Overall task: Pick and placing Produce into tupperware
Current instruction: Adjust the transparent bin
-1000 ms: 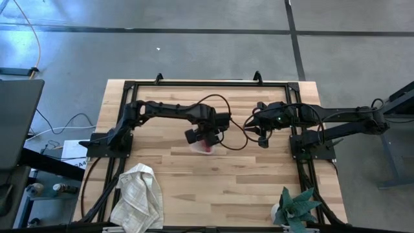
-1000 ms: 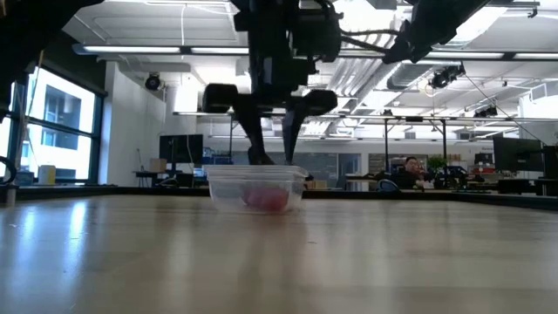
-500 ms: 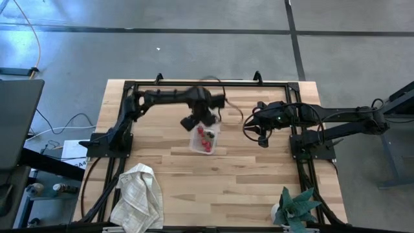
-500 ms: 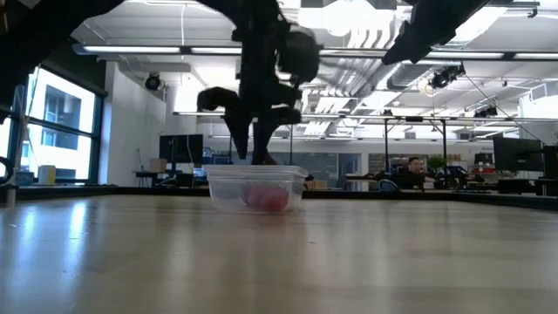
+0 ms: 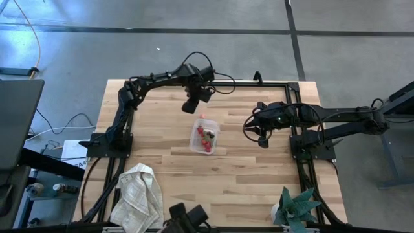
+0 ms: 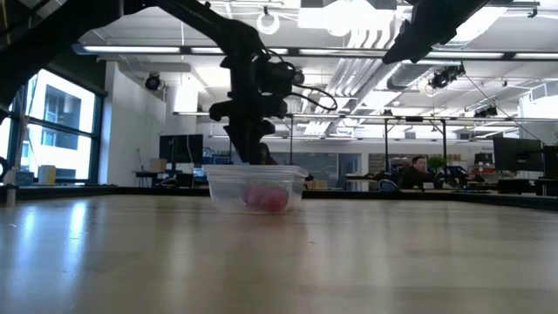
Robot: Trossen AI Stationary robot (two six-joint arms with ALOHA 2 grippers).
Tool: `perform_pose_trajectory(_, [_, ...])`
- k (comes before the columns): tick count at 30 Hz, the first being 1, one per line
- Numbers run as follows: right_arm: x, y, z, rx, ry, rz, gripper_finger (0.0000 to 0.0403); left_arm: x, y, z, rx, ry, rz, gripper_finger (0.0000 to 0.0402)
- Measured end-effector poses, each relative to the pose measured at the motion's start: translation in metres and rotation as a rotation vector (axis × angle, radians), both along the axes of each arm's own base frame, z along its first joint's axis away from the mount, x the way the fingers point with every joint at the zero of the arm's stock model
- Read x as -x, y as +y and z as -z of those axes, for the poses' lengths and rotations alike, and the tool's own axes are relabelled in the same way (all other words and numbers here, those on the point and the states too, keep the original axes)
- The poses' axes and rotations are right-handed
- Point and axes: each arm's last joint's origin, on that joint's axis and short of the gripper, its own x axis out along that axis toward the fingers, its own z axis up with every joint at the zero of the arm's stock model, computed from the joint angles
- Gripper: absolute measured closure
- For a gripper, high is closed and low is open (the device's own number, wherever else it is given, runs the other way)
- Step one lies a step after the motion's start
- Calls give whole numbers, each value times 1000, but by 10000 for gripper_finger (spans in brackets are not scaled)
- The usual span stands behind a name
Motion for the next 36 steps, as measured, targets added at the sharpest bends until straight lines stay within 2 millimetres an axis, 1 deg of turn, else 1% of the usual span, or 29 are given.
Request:
perform_pose_trajectory(2, [0,0,0,1,0,-1,356,-2,0,2,-10,-15,2,279])
perform_pose_trajectory(5, [0,0,0,0,0,0,356,-6,-4,12,-6,-39,0,278])
perform_pose_trajectory(8, [0,0,0,1,0,-1,356,-6,-7,20,27,-56,-11,278])
perform_pose_trajectory(14, [0,0,0,0,0,0,356,-4,-15,34,56,-20,-8,278])
perform_pose_trajectory(18, [0,0,0,0,0,0,356,-7,-22,43,61,-25,-17,278])
perform_pose_trajectory(24, [0,0,0,0,0,0,356,-15,-35,44,79,-34,-1,278])
perform_pose_trajectory(33, [0,0,0,0,0,0,356,-27,-64,45,113,-3,33,278])
perform_pose_trajectory(36, [0,0,0,1,0,0,356,-30,-70,45,107,6,43,278])
